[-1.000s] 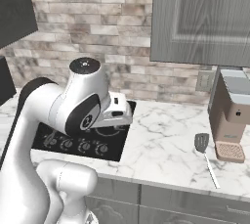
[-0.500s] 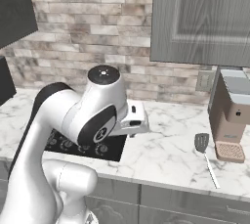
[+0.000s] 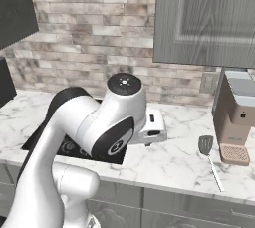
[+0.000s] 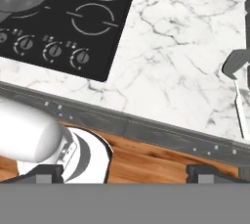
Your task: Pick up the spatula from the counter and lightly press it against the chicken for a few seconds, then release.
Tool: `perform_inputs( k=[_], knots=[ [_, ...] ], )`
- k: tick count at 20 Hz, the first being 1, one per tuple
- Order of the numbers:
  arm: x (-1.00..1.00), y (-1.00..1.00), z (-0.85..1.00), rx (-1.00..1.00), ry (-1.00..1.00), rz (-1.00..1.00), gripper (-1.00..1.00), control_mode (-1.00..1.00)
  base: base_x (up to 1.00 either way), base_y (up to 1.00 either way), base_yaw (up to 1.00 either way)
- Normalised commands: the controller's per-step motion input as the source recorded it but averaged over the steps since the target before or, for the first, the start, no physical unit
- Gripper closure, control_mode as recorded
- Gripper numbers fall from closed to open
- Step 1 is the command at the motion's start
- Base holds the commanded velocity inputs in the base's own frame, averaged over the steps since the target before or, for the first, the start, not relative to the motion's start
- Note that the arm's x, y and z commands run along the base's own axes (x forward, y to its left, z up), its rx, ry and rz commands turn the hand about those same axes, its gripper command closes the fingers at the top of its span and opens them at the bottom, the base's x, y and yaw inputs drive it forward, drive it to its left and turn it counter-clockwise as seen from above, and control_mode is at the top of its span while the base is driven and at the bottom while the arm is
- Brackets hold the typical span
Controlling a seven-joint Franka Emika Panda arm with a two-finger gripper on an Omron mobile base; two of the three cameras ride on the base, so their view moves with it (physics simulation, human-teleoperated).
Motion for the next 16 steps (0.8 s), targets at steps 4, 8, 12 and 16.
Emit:
perform_inputs(
  k=[4,8,12,16],
  knots=[
    [-0.01,-0.23,-0.19,0.0,0.0,0.0,-1.0,-1.0,0.0,0.0,0.0],
    [0.0,-0.27,-0.11,0.0,0.0,0.0,-1.0,-1.0,0.0,0.0,0.0],
    [0.0,-0.35,-0.05,0.0,0.0,-0.01,-1.0,-1.0,0.0,0.0,0.0],
    [0.0,-0.39,-0.01,0.0,0.0,-0.01,-1.0,-1.0,0.0,0.0,0.0]
  ],
)
